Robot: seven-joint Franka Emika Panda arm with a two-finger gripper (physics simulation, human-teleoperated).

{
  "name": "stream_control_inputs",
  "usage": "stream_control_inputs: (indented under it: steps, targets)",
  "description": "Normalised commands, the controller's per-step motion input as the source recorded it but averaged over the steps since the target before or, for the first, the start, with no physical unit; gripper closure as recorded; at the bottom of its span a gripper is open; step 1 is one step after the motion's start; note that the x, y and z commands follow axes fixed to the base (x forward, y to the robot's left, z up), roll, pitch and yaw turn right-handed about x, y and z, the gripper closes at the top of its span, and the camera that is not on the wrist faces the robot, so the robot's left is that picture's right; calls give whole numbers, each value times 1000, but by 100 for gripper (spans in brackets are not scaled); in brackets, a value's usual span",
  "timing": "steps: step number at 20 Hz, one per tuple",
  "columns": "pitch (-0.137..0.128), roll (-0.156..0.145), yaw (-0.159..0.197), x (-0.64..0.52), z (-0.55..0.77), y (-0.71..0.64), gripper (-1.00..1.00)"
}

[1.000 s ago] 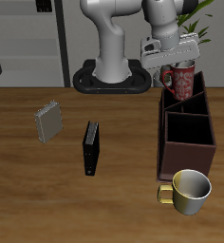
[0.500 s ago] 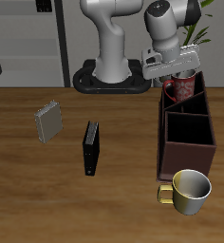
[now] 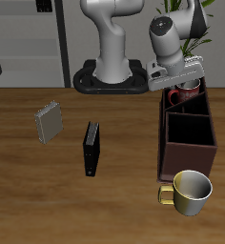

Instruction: Place the red mug into the left desk caddy's left compartment

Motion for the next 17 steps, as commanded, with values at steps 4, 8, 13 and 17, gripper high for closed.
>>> stream_control_inputs:
  steps: [4, 8, 13, 17]
  targets:
    - [8, 42, 14, -7, -57, 96, 100]
    - [105, 20, 97, 107, -112, -32, -100]
    - [4, 55, 59, 11, 42, 14, -100]
    - [-35, 30, 33, -19, 115, 52, -100]
